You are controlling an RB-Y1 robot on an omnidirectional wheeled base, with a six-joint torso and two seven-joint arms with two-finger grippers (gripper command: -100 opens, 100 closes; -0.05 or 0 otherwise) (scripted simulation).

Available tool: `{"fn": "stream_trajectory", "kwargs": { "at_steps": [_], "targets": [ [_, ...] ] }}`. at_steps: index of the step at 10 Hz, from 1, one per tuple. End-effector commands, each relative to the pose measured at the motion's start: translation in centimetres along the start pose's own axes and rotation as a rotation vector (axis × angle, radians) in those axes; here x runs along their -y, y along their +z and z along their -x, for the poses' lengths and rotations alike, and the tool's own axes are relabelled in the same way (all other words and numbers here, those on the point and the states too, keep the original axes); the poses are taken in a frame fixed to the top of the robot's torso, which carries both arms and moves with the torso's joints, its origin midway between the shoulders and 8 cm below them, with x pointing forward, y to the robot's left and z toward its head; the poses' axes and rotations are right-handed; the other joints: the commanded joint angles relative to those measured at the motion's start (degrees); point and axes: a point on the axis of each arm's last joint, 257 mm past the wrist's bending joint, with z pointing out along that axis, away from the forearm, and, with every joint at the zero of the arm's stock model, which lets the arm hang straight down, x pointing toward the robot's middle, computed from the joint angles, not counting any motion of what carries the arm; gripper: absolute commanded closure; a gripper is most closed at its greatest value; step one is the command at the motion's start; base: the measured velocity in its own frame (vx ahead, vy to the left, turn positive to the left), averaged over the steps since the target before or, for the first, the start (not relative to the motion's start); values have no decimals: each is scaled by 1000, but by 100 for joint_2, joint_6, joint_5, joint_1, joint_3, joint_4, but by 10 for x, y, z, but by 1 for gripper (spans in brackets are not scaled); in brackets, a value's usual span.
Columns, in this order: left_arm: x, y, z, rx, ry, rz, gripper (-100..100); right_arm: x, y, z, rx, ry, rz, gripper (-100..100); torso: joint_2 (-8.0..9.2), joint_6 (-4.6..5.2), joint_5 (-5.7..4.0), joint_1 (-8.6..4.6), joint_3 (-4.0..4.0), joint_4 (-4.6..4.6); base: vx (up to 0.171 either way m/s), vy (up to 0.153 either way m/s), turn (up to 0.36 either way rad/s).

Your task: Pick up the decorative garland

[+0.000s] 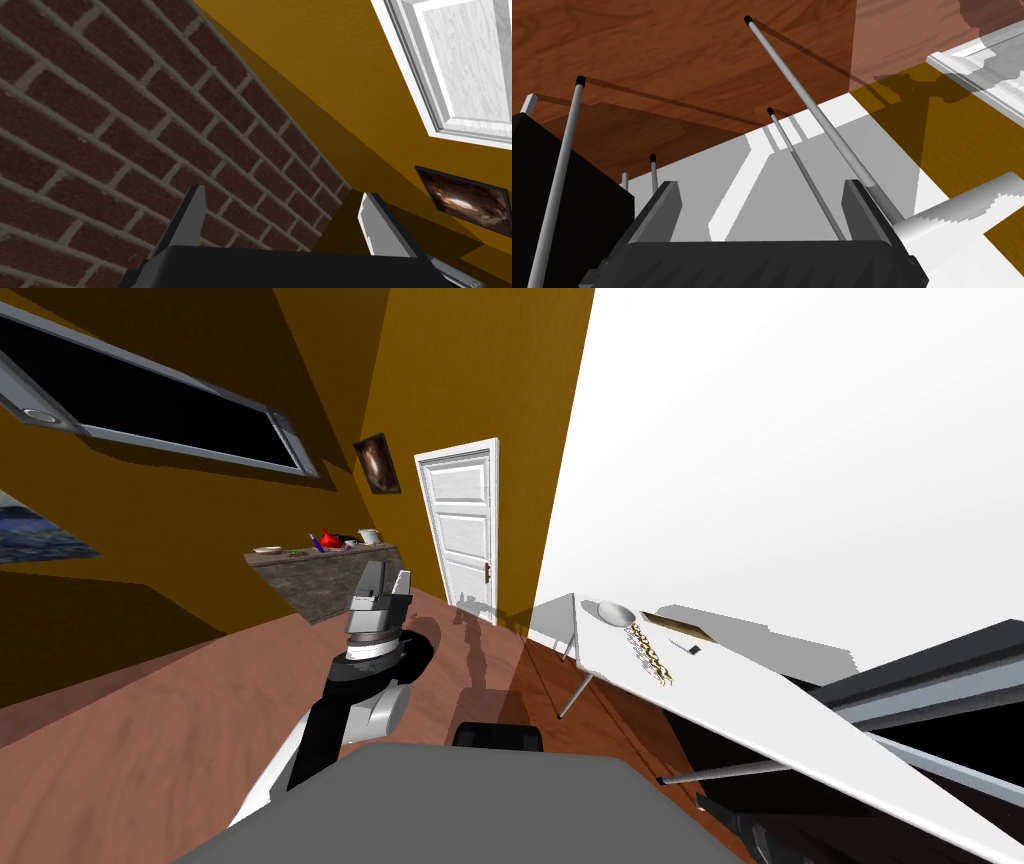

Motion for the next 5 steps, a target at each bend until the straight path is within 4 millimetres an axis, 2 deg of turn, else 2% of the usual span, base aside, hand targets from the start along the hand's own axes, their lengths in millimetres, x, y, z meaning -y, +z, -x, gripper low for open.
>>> {"fn": "stream_trajectory", "kwargs": {
  "at_steps": [1, 2, 3, 4, 5],
  "targets": [
    [0, 0, 0, 0, 0, 0, 0, 36, -20, -1, -27, -14, -82, -100, 0, 0, 0, 0, 0, 0, 119, 64, 142],
    [0, 0, 0, 0, 0, 0, 0, 39, -21, 0, -25, -14, -88, -100, -3, -2, -2, -2, -1, 0, 100, 48, 63],
    [0, 0, 0, 0, 0, 0, 0, 65, -38, 1, -47, -28, -157, -100, 3, 1, -2, -8, 2, 1, 118, 69, 144],
    [0, 0, 0, 0, 0, 0, 0, 86, -51, -1, -67, -33, -209, -100, -2, -2, -2, -1, 0, 0, 229, 83, 171],
    [0, 0, 0, 0, 0, 0, 0, 89, -54, 4, -66, -44, -221, -100, -35, -4, -1, 3, -19, -6, 165, 73, 72]
  ]
}}
